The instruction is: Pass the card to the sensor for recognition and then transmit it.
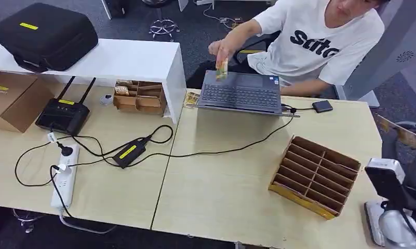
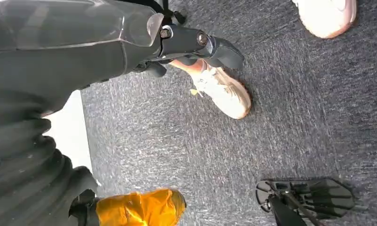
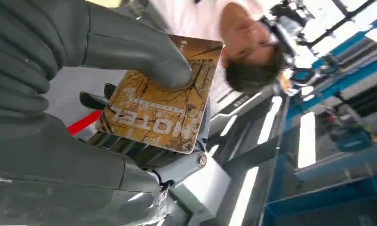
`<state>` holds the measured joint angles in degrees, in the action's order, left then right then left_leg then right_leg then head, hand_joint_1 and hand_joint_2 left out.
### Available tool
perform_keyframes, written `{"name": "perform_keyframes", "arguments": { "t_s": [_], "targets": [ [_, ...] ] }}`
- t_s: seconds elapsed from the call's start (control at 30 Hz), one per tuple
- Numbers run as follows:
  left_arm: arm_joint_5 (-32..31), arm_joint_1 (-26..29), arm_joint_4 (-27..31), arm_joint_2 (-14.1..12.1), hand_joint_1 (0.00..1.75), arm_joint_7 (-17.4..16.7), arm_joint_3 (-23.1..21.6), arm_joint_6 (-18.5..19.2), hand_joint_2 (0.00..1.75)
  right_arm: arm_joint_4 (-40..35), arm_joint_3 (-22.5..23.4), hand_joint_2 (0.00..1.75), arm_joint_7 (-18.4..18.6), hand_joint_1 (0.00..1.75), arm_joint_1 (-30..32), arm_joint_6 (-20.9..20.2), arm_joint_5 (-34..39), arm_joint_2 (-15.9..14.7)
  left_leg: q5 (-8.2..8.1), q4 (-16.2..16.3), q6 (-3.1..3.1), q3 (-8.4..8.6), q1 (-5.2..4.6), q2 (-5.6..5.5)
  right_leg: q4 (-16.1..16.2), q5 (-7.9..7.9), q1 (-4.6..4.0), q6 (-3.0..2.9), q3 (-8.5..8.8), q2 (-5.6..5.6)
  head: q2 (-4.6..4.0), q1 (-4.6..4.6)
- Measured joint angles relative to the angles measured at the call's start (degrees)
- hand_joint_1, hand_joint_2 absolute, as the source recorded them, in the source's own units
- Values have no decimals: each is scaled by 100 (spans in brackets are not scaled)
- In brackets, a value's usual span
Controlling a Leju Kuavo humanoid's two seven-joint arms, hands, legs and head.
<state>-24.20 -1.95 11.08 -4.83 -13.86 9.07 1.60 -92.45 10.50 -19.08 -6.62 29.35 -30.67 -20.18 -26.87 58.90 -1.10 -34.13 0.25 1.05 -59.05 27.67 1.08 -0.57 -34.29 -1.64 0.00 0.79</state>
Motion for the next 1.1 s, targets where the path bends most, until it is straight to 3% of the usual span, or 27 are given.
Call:
{"name": "perform_keyframes", "arguments": {
  "t_s": [0.2, 0.33, 0.53, 0.83, 1.1],
  "targets": [
    [50, 7, 0, -2, 0, -11, 133, -11, 175, 378, 583, 175, 424, 175, 278, -321, -433, -258, 0, 0, 0, -1, -1, 0, 0, 0, 0, 0, 0, 0, 0, -2],
    [55, 8, 0, -4, 0, -22, 208, -26, 175, 820, 721, 175, 710, 175, 353, -472, -831, -428, 0, 0, 1, -1, -1, 1, 0, 0, 1, 0, 0, 1, 0, -2],
    [52, 10, 0, -11, 0, -35, 288, -42, 175, 1401, 729, 175, 878, 175, 394, -776, -955, -597, 0, 0, 1, 0, 0, 1, 0, 0, 0, 0, 0, 1, 0, 0],
    [52, 12, 0, -22, 0, -77, 441, -42, 175, 1871, 600, 175, 1246, 175, 401, -1681, -885, -997, 0, 0, 1, -5, -1, 0, 0, 0, 1, 0, 0, 0, 0, 0],
    [50, 14, 0, -24, 0, -87, 592, -48, 175, 2006, 447, 175, 1552, 175, 400, -1869, -784, -1388, 0, 1, 1, -2, -2, 0, 0, 0, 2, 0, -1, 0, 0, 0]
  ]
}}
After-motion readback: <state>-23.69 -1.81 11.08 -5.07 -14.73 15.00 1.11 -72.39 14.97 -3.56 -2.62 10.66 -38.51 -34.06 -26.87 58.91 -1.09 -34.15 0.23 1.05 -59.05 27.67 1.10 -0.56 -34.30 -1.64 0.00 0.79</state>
